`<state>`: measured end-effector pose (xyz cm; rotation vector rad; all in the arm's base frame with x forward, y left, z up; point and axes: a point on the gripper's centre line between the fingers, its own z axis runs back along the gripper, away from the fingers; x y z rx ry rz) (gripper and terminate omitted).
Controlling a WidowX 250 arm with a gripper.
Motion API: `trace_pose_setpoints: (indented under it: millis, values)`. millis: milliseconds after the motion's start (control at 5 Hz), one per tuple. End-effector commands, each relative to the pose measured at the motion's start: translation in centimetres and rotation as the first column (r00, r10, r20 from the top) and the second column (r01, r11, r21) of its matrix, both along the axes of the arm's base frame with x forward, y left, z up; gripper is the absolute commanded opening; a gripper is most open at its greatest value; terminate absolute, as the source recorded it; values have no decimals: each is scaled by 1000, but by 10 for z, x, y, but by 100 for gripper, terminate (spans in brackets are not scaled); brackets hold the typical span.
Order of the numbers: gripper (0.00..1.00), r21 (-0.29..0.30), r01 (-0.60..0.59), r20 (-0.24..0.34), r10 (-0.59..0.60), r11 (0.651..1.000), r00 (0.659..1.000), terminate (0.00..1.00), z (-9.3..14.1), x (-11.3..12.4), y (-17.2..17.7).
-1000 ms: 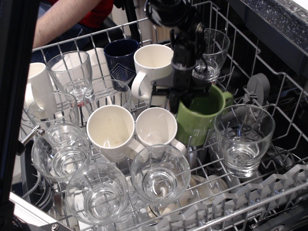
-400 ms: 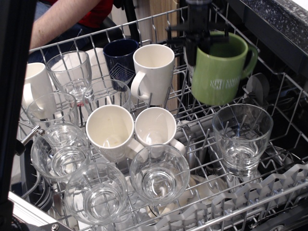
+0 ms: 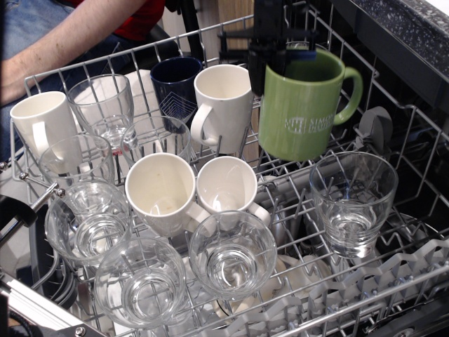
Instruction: Pick up green mug
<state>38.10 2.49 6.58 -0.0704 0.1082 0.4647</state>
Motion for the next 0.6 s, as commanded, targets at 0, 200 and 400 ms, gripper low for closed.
trace_pose_setpoints:
  millis: [0,200,400]
  values:
    - [0,-66,34,173,-22,997,985,0,72,4,19]
    - [0,-80,21,191,-6,997,982,0,86,9,20]
    - [0,-54,18,193,-7,998,981,100,94,12,21]
